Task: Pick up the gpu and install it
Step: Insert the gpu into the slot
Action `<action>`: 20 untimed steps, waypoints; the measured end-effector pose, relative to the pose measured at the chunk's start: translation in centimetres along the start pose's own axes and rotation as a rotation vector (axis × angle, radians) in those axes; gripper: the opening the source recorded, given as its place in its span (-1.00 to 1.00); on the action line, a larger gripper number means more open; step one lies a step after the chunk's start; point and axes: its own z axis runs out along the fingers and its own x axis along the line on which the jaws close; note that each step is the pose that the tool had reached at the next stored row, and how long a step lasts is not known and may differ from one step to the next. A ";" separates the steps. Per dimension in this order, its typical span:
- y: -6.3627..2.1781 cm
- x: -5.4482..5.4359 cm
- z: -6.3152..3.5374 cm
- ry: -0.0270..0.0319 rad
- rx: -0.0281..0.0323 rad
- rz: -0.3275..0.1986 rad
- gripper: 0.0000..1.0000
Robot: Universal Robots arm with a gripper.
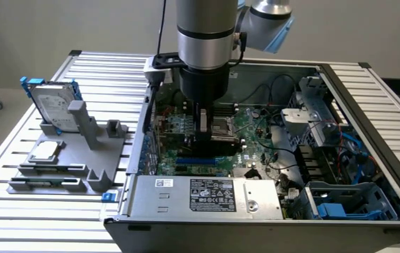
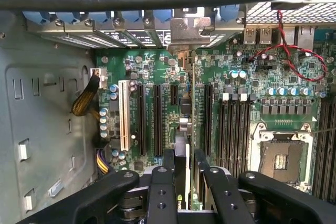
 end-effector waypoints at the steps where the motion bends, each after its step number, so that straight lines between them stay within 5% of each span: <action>1: 0.00 0.0 0.00 -0.0001 0.0000 0.000 -0.48; 20: 0.32 0.0 1.03 0.0007 -0.0026 0.015 -0.48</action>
